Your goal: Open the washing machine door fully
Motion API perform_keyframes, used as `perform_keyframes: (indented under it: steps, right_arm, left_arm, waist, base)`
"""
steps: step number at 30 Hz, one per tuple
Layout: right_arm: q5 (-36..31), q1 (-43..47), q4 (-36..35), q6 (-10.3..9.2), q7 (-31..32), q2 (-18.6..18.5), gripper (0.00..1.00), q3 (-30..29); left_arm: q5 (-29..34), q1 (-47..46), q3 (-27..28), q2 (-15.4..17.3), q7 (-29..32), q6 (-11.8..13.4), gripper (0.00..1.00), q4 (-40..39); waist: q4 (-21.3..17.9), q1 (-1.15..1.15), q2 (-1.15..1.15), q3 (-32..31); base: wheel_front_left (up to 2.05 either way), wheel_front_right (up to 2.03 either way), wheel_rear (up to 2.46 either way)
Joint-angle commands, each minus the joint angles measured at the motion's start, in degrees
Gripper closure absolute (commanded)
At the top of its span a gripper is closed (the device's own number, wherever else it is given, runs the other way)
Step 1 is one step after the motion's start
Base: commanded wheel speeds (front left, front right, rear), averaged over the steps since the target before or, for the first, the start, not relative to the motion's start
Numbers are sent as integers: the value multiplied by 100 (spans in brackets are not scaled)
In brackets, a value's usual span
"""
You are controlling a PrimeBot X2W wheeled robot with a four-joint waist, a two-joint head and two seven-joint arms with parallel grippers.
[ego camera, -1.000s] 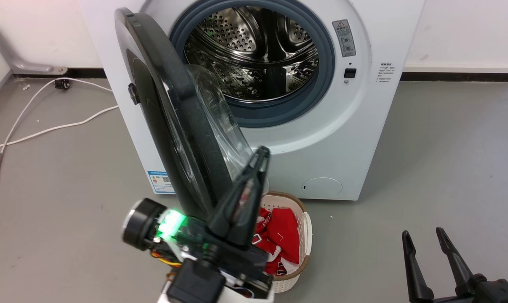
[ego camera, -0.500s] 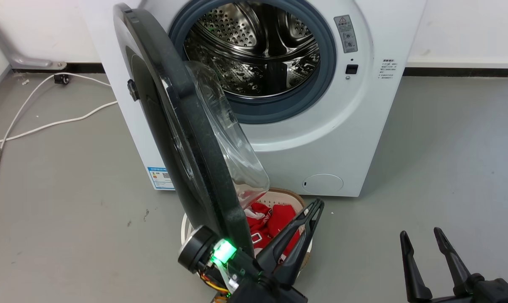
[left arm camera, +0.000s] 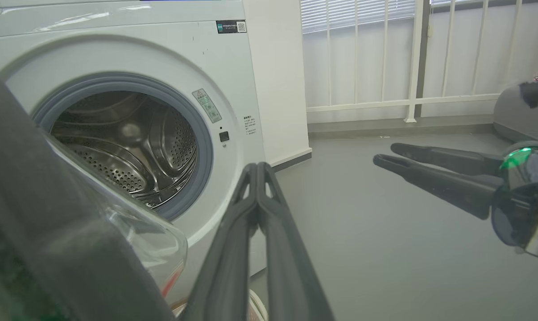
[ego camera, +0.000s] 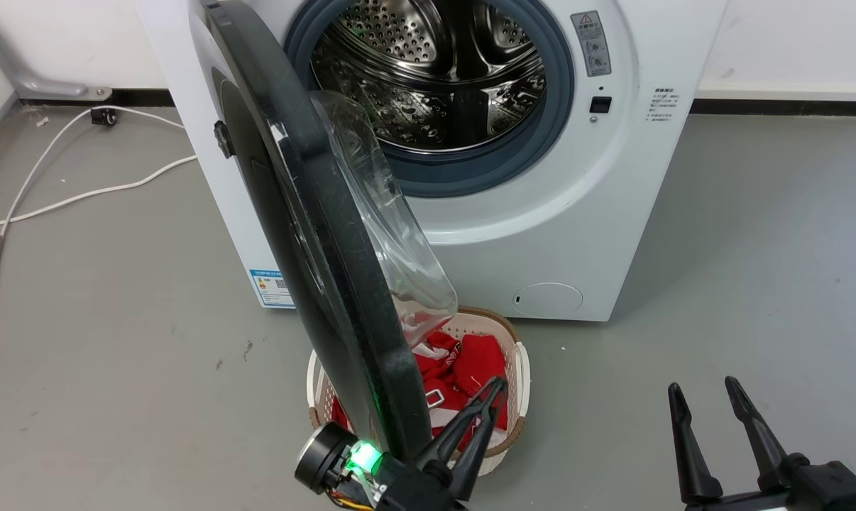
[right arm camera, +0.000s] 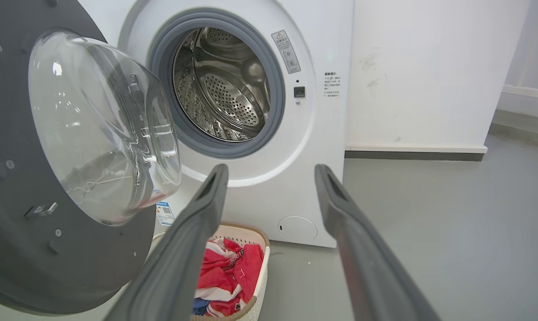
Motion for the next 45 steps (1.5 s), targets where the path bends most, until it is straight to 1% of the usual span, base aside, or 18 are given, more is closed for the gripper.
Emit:
perform_keyframes:
  steps: [1, 8, 15, 20, 29, 35, 39, 42, 45]
  right_arm:
    - [-5, -75, 15, -1, -10, 22, 0, 9]
    - [-27, -87, 52, -1, -11, 22, 0, 27]
    - [-4, -101, 67, -1, -10, 22, 0, 8]
    - [36, -54, 95, -1, -10, 21, 0, 41]
    - [15, -71, 132, -1, -10, 21, 0, 128]
    - [-11, -110, 186, -1, -11, 21, 0, 198]
    - [3, -119, 213, -1, -10, 21, 0, 236]
    - [13, -117, 232, -1, -10, 21, 0, 255]
    - [11, -118, 246, -1, -10, 21, 0, 267]
  left_arm:
    - [-35, 51, 40, 11, -16, 41, 100, 37]
    - [-211, 51, 333, -19, -16, 145, 100, 507]
    - [-270, 65, 696, -24, -15, 234, 100, 644]
    - [-262, 143, 884, -2, -8, 288, 100, 617]
    - [-253, 436, 1051, -19, 3, 325, 100, 512]
    - [-266, 544, 1330, 68, 2, 397, 100, 466]
    - [-296, 664, 1605, 132, -1, 488, 100, 404]
    - [-364, 728, 1917, 197, -1, 584, 100, 341]
    - [-470, 778, 2230, 227, -3, 629, 100, 253]
  waist:
    - [-8, 0, 0, 9]
    - [-68, 0, 0, 76]
    - [-31, 0, 0, 141]
    - [133, 0, 0, 134]
    - [577, 0, 0, 130]
    - [841, 0, 0, 170]
    - [931, 0, 0, 177]
    - [971, 0, 0, 180]
    - [987, 0, 0, 190]
  base:
    - [0, 0, 0]
    - [0, 0, 0]
    - [0, 0, 0]
    - [0, 0, 0]
    - [0, 0, 0]
    - [0, 0, 0]
    - [0, 0, 0]
    - [0, 0, 0]
    - [0, 0, 0]
